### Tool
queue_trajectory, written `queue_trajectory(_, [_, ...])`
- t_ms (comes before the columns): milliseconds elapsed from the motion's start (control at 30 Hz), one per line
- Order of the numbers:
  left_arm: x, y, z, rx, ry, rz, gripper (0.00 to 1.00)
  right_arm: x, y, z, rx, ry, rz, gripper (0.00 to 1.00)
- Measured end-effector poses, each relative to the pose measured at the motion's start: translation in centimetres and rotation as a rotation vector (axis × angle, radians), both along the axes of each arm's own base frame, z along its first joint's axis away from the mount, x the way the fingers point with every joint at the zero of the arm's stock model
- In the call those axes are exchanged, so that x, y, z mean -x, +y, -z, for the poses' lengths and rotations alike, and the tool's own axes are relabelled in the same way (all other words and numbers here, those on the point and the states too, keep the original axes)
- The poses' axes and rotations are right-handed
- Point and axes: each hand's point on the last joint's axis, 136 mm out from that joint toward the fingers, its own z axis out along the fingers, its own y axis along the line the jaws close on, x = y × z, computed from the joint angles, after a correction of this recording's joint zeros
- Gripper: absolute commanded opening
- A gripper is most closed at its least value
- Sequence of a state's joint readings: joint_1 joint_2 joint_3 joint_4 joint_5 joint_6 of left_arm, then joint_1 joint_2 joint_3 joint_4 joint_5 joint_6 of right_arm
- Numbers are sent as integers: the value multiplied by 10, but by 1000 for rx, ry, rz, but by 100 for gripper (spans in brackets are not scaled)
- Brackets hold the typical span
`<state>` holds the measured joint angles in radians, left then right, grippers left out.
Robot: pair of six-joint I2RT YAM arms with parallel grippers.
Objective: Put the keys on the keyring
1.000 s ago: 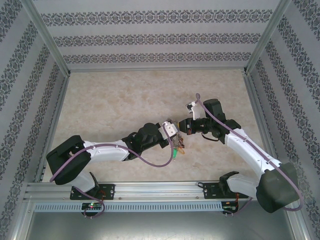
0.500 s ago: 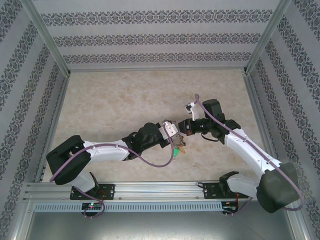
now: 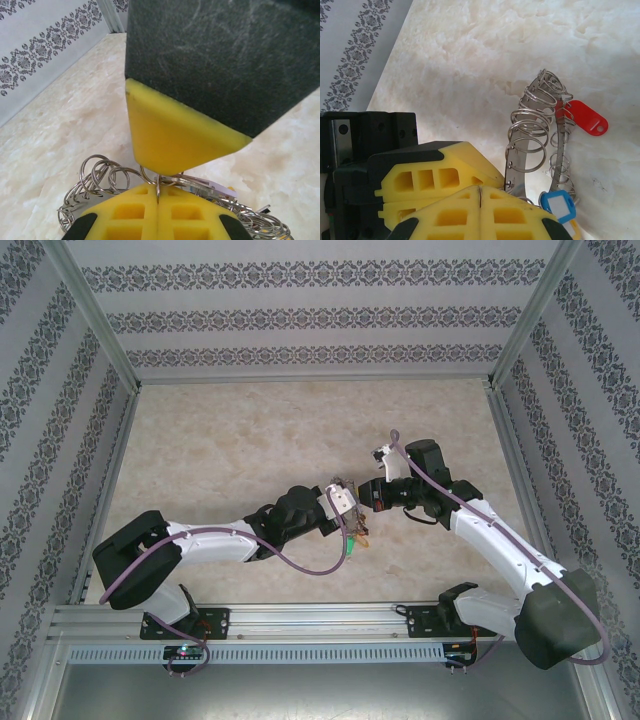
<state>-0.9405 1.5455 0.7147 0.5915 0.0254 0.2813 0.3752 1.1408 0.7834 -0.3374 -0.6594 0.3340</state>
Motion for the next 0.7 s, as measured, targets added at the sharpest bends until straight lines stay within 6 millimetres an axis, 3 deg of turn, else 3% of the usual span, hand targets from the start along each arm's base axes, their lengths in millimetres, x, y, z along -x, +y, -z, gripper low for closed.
queue_trajectory(700, [0,1,-2,17,-14,-3,0,-5,-8,4,18,17,41,0])
